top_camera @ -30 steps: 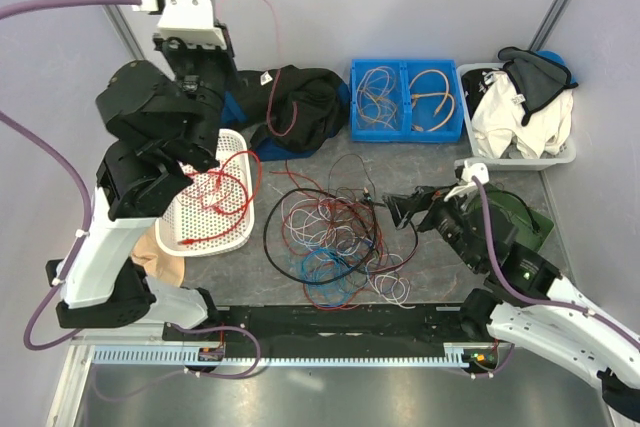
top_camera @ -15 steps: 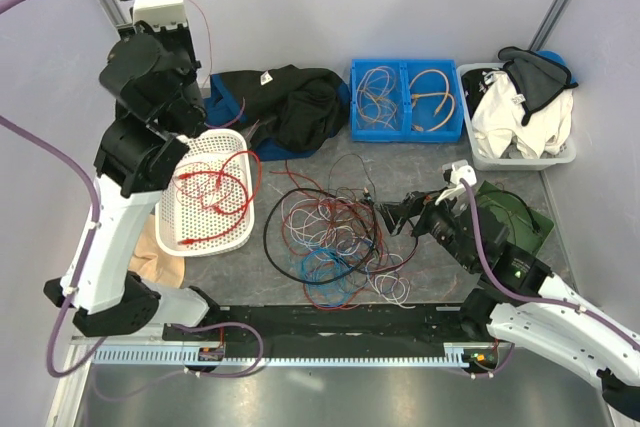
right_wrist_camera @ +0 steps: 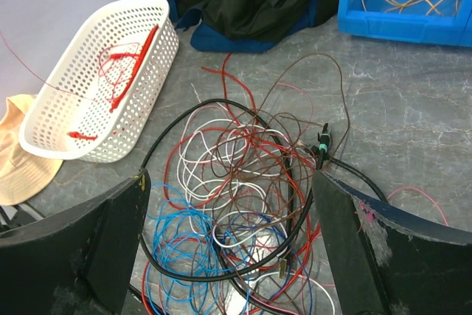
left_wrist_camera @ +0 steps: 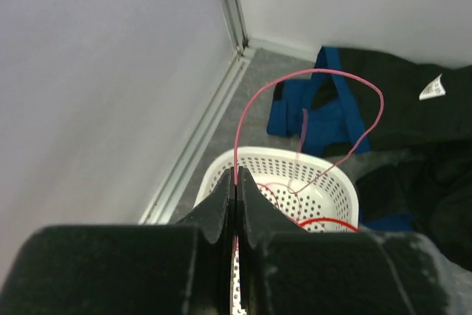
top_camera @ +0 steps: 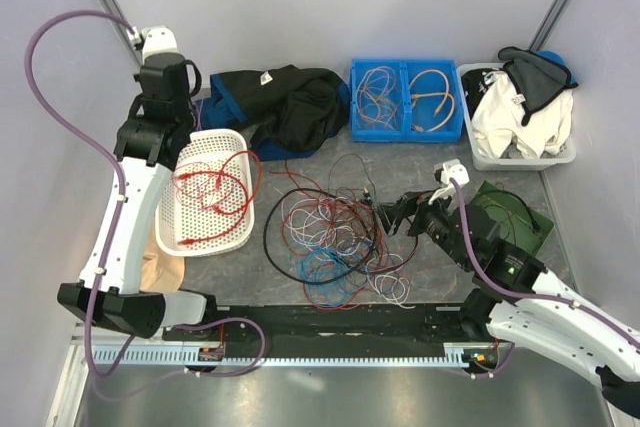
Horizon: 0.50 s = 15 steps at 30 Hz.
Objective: Untangle the cables
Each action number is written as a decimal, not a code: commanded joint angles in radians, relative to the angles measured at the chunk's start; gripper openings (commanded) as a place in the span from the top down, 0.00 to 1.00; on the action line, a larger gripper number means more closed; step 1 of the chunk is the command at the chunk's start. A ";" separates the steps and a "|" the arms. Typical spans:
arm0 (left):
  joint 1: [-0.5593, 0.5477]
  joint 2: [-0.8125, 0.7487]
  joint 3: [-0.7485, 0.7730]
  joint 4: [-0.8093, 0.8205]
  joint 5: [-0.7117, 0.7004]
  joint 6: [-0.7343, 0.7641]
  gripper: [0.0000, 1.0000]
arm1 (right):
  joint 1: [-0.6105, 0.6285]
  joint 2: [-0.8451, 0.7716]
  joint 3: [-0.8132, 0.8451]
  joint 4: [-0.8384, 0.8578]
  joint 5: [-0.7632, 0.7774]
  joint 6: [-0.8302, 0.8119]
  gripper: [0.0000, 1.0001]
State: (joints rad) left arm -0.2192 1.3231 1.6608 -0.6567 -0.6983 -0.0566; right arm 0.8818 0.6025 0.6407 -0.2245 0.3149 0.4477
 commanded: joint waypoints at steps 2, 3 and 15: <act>0.113 -0.074 -0.182 0.022 0.178 -0.190 0.98 | 0.003 0.023 -0.013 0.051 -0.005 -0.015 0.02; 0.124 -0.078 -0.237 0.022 0.195 -0.216 0.98 | 0.003 0.031 -0.012 0.054 -0.008 -0.017 0.02; 0.129 -0.191 -0.584 0.094 0.279 -0.341 0.09 | 0.005 0.066 0.008 0.054 -0.010 -0.006 0.02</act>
State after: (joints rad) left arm -0.0929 1.2148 1.0637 -0.6296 -0.4755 -0.3111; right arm 0.8818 0.6518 0.6304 -0.2146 0.3111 0.4442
